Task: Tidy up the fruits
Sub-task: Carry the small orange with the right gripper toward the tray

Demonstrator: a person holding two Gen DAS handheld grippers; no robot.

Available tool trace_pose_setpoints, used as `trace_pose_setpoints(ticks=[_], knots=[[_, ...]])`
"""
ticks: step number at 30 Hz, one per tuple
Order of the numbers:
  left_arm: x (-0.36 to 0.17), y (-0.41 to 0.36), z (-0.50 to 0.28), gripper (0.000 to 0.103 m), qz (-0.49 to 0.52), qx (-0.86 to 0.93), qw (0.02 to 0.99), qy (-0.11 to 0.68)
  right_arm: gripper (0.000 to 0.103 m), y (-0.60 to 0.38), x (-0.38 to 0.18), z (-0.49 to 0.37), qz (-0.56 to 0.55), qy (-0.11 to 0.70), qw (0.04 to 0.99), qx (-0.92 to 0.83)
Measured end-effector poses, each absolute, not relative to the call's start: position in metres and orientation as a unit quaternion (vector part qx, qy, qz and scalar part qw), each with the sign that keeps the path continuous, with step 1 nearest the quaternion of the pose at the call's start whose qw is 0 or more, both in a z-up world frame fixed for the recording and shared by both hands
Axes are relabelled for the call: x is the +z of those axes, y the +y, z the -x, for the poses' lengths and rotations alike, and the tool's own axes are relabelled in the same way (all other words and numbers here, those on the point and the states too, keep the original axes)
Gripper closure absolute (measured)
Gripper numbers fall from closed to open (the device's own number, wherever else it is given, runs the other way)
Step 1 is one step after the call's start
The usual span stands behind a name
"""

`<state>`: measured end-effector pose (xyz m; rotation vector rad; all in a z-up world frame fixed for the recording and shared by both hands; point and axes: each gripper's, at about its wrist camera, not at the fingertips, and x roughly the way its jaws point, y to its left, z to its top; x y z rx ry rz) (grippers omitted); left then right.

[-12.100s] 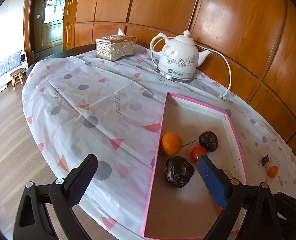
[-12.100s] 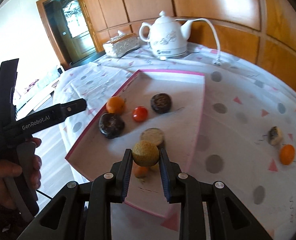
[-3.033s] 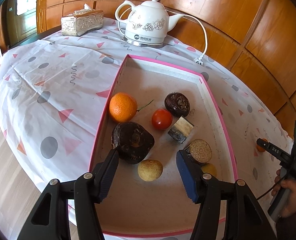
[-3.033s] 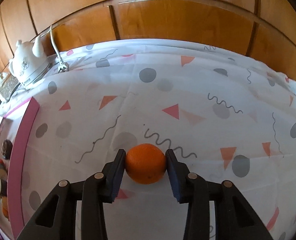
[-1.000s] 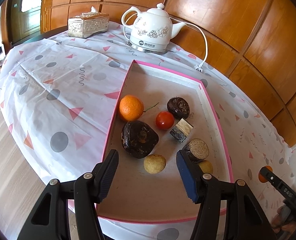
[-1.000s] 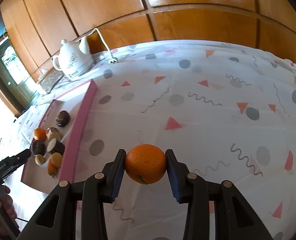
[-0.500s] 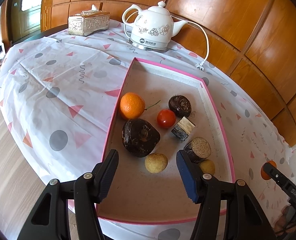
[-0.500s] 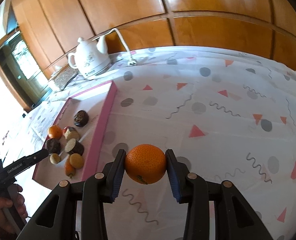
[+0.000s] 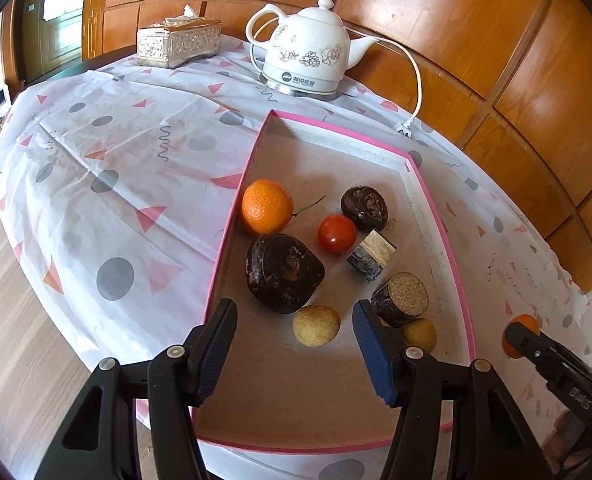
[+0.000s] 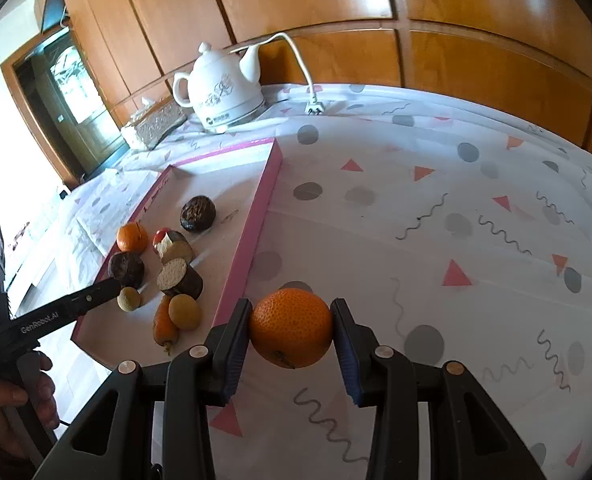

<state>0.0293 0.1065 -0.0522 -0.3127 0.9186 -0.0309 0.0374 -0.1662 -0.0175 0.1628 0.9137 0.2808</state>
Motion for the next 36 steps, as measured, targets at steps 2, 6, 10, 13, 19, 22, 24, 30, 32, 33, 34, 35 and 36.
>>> trace_pose_setpoints(ticks=[2, 6, 10, 13, 19, 22, 24, 30, 32, 33, 34, 35, 36], knots=[[-0.052, 0.106, -0.029, 0.042, 0.149, -0.014, 0.885, 0.441, 0.063, -0.161, -0.018, -0.039, -0.072, 0.441, 0.883, 0.141], [-0.052, 0.107, -0.03, 0.042, 0.151, -0.011, 0.885, 0.44, 0.063, -0.149, -0.021, -0.045, -0.051, 0.443, 0.883, 0.148], [-0.051, 0.11, -0.03, 0.042, 0.155, -0.005, 0.886, 0.437, 0.063, -0.14, -0.027, -0.051, -0.043, 0.45, 0.879, 0.152], [-0.05, 0.112, -0.03, 0.042, 0.158, -0.003, 0.887, 0.435, 0.063, -0.137, -0.031, -0.057, -0.044, 0.454, 0.876, 0.155], [-0.038, 0.118, -0.028, 0.042, 0.165, 0.001, 0.894, 0.417, 0.063, -0.131, -0.019, -0.056, -0.029, 0.431, 0.889, 0.151], [-0.033, 0.119, -0.027, 0.042, 0.166, 0.001, 0.897, 0.41, 0.063, -0.132, -0.018, -0.058, -0.031, 0.433, 0.889, 0.147], [-0.03, 0.12, -0.025, 0.042, 0.161, 0.004, 0.9, 0.405, 0.063, -0.128, -0.016, -0.06, -0.039, 0.43, 0.888, 0.159], [-0.021, 0.125, -0.021, 0.042, 0.156, 0.01, 0.906, 0.394, 0.063, -0.088, -0.013, -0.063, 0.003, 0.42, 0.882, 0.215], [-0.022, 0.127, -0.02, 0.042, 0.156, 0.013, 0.905, 0.395, 0.063, -0.073, -0.019, -0.063, 0.025, 0.43, 0.872, 0.231], [-0.022, 0.127, -0.02, 0.042, 0.157, 0.013, 0.905, 0.396, 0.063, -0.068, -0.022, -0.062, 0.033, 0.434, 0.87, 0.234], [-0.021, 0.128, -0.019, 0.042, 0.156, 0.014, 0.905, 0.395, 0.063, -0.064, -0.023, -0.06, 0.042, 0.428, 0.872, 0.236], [-0.021, 0.128, -0.019, 0.042, 0.155, 0.015, 0.906, 0.395, 0.063, -0.062, -0.022, -0.059, 0.045, 0.427, 0.872, 0.237], [-0.021, 0.128, -0.019, 0.04, 0.152, 0.016, 0.906, 0.396, 0.063, -0.061, -0.022, -0.06, 0.046, 0.427, 0.871, 0.238]])
